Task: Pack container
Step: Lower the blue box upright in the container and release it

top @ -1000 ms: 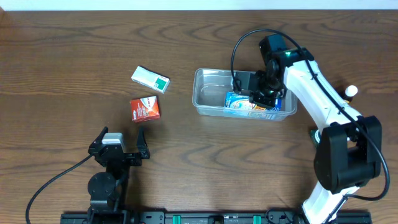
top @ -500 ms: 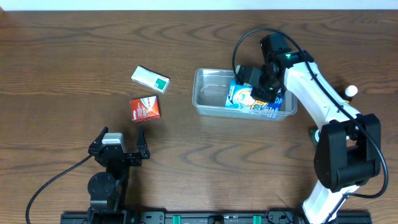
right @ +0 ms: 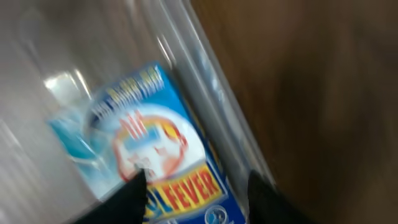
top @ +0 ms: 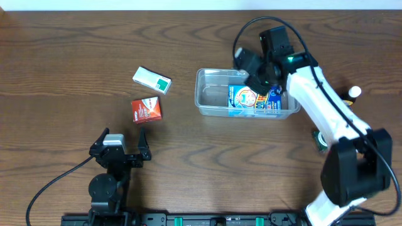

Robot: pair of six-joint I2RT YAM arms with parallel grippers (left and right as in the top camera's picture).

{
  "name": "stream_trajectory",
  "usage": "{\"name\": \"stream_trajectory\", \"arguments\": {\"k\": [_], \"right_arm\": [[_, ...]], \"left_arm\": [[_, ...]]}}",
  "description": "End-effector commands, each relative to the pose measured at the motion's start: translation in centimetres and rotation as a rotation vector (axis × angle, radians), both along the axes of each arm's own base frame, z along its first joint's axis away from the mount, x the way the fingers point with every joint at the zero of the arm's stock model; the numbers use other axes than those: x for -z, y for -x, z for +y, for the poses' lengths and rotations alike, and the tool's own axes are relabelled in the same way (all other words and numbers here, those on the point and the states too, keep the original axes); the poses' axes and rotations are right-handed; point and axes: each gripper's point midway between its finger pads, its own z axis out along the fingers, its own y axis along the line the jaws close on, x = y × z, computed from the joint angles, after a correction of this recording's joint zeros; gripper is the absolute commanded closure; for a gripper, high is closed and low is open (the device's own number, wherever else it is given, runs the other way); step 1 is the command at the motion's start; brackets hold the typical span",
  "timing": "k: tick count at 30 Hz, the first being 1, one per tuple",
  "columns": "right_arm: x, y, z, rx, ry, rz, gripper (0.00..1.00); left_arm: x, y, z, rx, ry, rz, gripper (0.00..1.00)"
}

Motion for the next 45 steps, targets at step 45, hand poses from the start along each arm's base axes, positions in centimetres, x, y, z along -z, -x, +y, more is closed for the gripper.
{"name": "stream_trajectory", "arguments": {"k": [45], "right_arm": [[10.0, 2.6, 5.8, 0.625, -0.012, 0.232, 0.99]], "left_arm": [[1.7, 0.0, -0.1, 0.011, -0.009, 0.036, 0.02]]}}
